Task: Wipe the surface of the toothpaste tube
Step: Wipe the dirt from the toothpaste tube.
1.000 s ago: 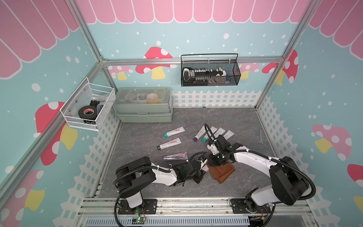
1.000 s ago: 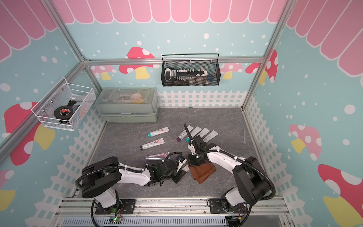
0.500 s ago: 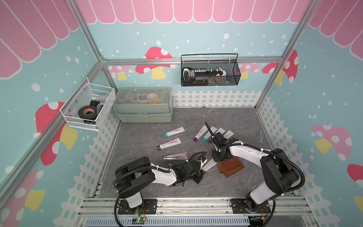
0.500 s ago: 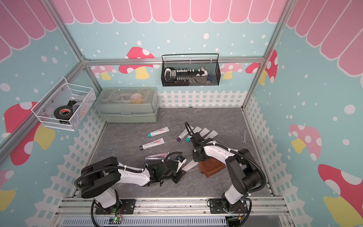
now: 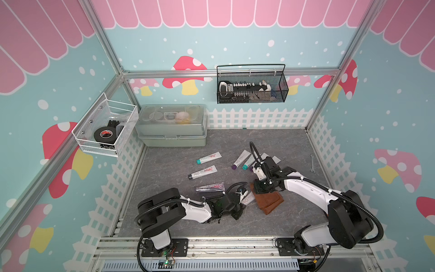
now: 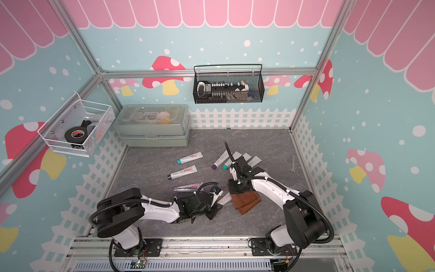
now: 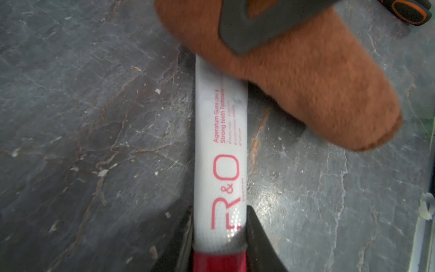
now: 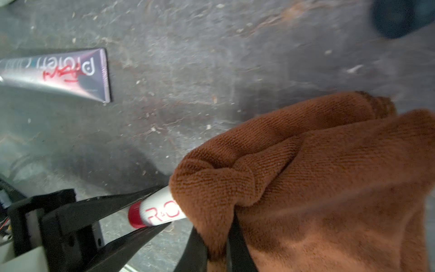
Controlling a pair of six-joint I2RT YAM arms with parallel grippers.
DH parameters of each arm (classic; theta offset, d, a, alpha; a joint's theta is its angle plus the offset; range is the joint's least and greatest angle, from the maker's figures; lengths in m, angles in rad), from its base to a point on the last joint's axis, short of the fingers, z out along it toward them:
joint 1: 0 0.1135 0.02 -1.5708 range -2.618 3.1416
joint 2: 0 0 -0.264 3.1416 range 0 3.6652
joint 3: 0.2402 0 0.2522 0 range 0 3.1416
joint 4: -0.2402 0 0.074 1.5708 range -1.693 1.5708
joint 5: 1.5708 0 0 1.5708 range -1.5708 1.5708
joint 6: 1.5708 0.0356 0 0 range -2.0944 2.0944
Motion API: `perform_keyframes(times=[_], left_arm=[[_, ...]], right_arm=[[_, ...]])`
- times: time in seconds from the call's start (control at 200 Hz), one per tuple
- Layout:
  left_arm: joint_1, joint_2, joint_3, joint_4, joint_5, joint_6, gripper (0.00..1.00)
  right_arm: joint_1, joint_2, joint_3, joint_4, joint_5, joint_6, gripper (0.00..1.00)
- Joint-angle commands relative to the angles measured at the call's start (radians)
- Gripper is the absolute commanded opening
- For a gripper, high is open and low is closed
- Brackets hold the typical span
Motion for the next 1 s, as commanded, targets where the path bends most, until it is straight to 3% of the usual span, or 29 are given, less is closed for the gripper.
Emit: perform_keyframes(times=[0.0,0.095,0.27,0.38,0.675,0.876,0.996], left_arm=[[0.007,0.02,0.006,-0.029,-0.016,-0.006,0.28],[0.007,0.019,0.007,-0.033,-0.016,-0.005,0.28],[0.007,0.009,-0.001,-0.031,-0.023,-0.007,0.28],[0.008,0.003,-0.008,-0.029,-0.028,-0.007,0.28],[0.007,-0.004,-0.015,-0.029,-0.031,-0.009,0.28],[0.007,0.003,-0.012,-0.027,-0.029,-0.009,0.28],[0.007,0.015,-0.002,-0.029,-0.024,-0.007,0.28]], right_arm=[[0.024,0.065,-0.032,0.032,-0.074,0.007,0.09],[0.037,0.127,-0.024,0.003,0.005,-0.005,0.08],[0.036,0.181,0.015,-0.112,0.343,-0.012,0.07],[0.024,0.22,0.034,-0.128,0.42,-0.005,0.08],[-0.062,0.232,0.033,-0.092,0.378,-0.024,0.07],[-0.059,0.026,0.015,-0.086,0.172,-0.026,0.08],[-0.033,-0.025,0.019,-0.079,0.028,-0.018,0.08]])
